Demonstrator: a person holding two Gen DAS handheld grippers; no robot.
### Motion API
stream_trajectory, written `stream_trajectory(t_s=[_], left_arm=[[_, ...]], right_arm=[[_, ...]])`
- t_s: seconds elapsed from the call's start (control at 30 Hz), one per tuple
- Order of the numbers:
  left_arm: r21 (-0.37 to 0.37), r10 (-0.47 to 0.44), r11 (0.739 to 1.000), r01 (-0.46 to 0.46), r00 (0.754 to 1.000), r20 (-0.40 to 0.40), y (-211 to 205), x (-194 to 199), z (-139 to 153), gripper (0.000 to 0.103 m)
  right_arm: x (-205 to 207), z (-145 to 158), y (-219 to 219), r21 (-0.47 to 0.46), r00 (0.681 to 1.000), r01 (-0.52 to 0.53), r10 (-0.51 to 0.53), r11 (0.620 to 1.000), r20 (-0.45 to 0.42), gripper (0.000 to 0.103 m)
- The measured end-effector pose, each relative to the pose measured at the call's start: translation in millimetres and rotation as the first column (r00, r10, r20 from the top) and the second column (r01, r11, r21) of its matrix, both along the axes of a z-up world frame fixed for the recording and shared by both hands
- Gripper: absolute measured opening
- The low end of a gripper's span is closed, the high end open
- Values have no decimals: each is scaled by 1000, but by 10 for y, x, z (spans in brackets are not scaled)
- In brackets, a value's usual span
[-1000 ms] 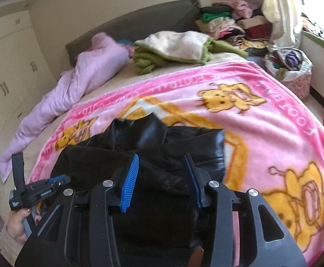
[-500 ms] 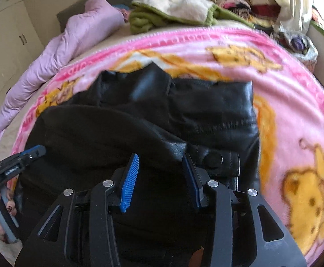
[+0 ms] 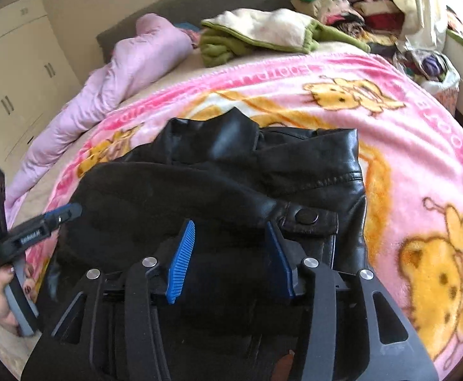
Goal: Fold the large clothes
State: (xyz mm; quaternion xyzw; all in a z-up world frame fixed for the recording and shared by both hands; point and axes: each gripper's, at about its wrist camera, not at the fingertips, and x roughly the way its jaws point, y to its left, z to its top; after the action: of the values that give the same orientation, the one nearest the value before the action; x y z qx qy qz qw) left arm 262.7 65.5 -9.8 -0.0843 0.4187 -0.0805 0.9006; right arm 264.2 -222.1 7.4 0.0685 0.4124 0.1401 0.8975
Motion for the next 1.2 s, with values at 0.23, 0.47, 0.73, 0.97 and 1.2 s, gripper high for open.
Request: stream_trajectory(t_s=[0.23,0.47,0.73,0.97,1.2], left_arm=[[24,-60,998,60,998,-12,-227,-166,17,33],[73,-114,990,118,992,-62,-489,-251,-118,40],[60,-123,989,132,983,-132,-492,-132,-402,43],[13,-128,991,131,982,-136,-438,-99,-433,43],[35,-127,991,132,986,-112,-478,-144,-341,44]], right_arm=[[-226,-54,79,-10,999,-48,48,999,-9,50],[-320,-106,77,0,998,-56,56,998,-17,52],[-238,-385,13,-29,995,-7,3,1000,-105,52],[-209,-458,-34,-3,993,14,-14,1000,-115,52],[-232,-378,-79,22,995,11,-9,1000,-97,52]])
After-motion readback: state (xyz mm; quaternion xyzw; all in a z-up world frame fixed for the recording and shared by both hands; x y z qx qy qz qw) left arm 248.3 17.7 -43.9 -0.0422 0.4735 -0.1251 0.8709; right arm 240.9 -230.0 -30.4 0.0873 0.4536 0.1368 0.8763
